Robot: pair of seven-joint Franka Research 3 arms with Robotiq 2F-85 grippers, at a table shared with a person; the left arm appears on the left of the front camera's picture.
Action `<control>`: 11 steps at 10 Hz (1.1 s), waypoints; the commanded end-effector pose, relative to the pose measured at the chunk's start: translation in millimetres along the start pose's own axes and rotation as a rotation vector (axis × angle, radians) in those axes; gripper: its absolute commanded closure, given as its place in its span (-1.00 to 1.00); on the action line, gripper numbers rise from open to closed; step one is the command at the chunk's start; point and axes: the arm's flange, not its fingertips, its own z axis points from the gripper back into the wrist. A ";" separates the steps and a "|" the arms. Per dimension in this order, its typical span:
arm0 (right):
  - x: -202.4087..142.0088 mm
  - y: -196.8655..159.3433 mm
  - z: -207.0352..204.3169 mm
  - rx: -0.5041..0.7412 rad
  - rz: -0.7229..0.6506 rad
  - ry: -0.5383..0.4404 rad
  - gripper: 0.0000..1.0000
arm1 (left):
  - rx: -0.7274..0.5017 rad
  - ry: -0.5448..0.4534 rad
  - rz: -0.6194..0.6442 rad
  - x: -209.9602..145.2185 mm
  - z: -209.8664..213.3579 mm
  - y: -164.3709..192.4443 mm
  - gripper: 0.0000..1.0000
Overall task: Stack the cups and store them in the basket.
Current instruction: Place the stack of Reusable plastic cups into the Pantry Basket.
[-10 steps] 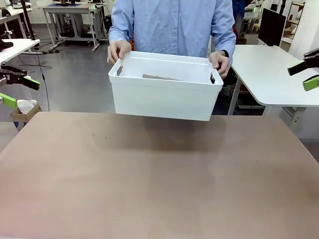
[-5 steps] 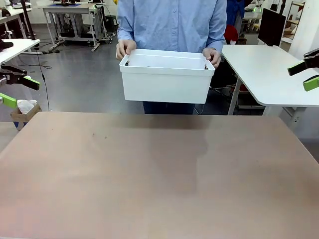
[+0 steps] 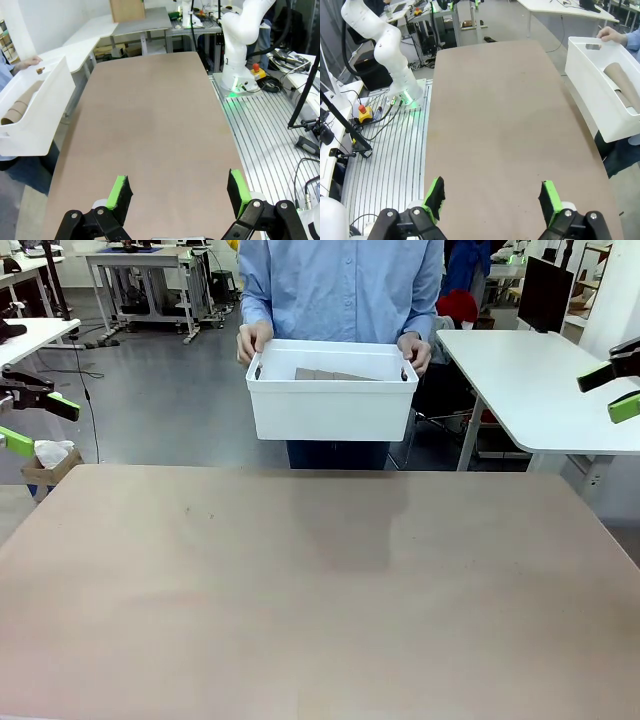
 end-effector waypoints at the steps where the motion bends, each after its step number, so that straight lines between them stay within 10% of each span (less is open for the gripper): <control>1: 1.1 -1.9 0.8 0.002 0.021 -0.024 -1.00 | -0.007 -0.001 0.010 2.9 0.9 -0.6 -1.00; 11: 1.1 -1.9 0.8 0.002 0.021 -0.024 -1.00 | -0.007 -0.001 0.010 2.9 0.9 -0.6 -1.00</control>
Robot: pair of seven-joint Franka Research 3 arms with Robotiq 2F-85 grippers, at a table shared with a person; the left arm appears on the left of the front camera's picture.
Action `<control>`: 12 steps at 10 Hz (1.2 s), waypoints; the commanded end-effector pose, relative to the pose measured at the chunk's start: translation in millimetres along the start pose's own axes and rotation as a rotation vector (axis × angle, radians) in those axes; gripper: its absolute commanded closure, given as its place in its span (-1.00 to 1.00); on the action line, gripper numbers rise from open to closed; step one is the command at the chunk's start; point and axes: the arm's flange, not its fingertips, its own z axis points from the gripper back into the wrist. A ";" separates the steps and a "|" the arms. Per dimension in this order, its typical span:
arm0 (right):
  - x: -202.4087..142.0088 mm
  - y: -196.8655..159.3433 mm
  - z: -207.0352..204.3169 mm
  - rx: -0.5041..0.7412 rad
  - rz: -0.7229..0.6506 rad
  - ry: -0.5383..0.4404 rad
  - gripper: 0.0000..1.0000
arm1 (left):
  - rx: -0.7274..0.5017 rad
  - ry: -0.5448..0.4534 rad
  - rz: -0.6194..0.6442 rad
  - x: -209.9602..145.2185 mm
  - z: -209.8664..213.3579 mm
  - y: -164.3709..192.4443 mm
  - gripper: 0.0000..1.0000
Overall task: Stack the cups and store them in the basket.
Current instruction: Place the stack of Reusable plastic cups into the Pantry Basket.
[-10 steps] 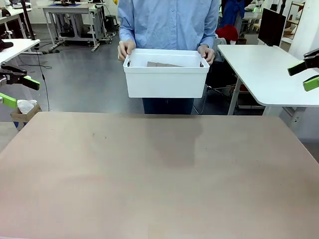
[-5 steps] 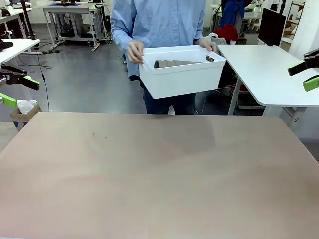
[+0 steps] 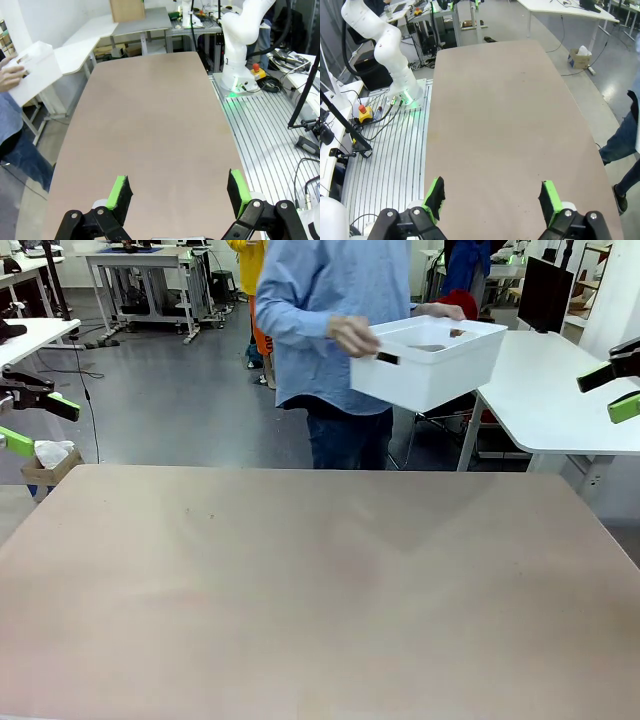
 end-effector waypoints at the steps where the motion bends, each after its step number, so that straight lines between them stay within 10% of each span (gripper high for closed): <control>1: 1.1 -2.0 0.8 0.002 0.021 -0.024 -1.00 | -0.007 -0.001 0.010 2.9 0.9 -0.6 -1.00; 12: 1.1 -2.0 0.8 0.002 0.021 -0.024 -1.00 | -0.007 -0.001 0.010 2.9 0.9 -0.6 -1.00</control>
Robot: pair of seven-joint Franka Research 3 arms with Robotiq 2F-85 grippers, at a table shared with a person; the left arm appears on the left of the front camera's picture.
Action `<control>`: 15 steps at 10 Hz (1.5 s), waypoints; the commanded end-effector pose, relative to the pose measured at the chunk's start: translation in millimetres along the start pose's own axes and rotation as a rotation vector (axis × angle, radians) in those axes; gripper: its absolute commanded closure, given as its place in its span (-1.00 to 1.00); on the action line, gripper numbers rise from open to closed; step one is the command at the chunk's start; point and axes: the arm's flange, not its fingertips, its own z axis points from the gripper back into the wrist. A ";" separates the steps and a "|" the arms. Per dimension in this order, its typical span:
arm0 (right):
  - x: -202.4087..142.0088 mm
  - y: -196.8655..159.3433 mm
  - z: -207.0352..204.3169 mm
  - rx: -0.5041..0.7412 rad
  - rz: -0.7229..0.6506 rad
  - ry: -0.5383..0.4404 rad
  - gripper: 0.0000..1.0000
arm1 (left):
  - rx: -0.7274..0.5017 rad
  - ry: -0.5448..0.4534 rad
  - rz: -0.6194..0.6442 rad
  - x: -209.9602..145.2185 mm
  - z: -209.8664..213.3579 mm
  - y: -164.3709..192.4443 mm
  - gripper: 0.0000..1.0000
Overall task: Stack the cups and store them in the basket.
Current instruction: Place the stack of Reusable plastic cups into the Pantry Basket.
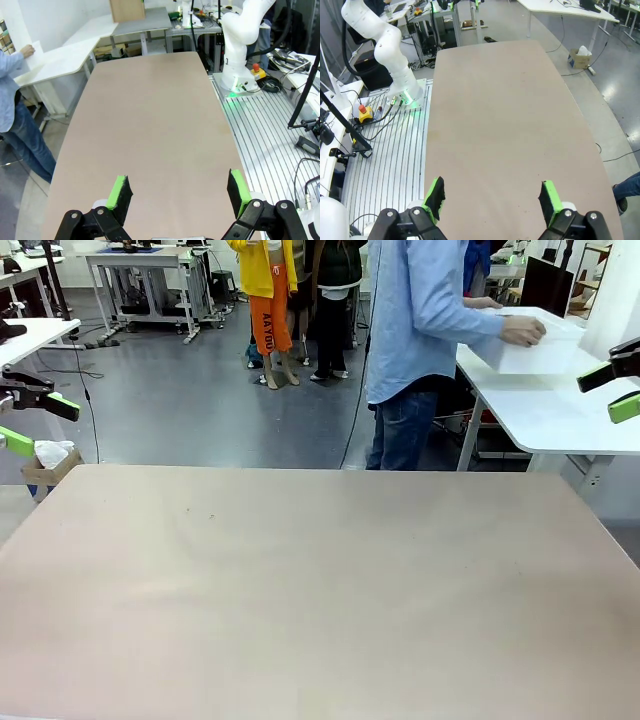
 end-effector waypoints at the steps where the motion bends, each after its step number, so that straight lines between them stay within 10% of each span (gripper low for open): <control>1: 1.1 -2.1 0.8 0.001 0.021 -0.024 -1.00 | -0.007 -0.001 0.010 2.9 0.9 -0.6 -1.00; 15: 1.1 -2.1 0.8 0.001 0.021 -0.024 -1.00 | -0.007 -0.001 0.010 2.9 0.9 -0.6 -1.00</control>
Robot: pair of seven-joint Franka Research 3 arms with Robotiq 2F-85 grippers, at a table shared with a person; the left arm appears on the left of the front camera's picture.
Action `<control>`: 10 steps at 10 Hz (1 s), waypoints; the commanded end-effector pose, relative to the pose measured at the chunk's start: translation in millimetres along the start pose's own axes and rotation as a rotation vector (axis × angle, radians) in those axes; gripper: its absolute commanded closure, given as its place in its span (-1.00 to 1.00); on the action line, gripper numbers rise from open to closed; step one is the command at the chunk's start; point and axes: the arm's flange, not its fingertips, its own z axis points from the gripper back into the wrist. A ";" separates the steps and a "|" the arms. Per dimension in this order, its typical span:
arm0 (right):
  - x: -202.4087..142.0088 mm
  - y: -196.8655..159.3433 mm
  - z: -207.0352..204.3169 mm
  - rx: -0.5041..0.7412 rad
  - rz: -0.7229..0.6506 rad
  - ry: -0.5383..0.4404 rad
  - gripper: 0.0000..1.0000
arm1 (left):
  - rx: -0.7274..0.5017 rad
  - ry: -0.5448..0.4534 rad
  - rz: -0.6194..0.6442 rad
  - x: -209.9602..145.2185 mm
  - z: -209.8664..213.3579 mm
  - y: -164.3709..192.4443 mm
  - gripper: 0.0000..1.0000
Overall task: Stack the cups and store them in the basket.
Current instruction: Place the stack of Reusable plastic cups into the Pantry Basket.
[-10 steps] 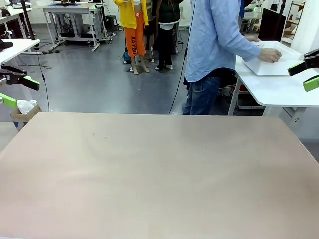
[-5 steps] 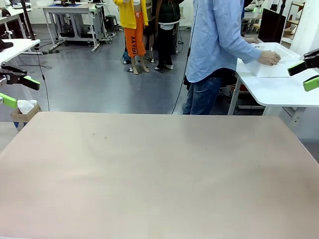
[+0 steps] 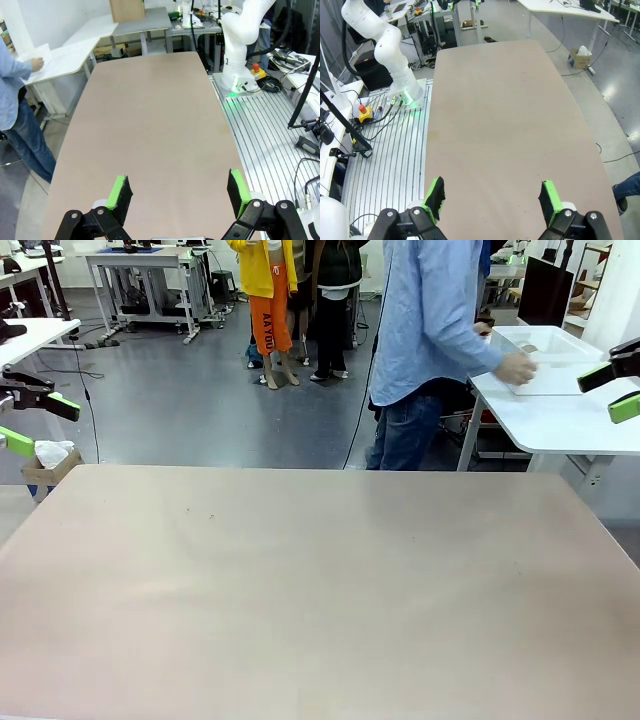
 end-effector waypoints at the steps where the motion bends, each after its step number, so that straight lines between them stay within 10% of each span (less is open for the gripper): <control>1: 1.1 -2.1 0.8 0.001 0.020 -0.024 -1.00 | -0.007 -0.001 0.010 2.9 0.9 -0.6 -1.00; 10: 1.1 -2.1 0.8 0.001 0.020 -0.024 -1.00 | -0.007 -0.001 0.010 2.9 0.9 -0.6 -1.00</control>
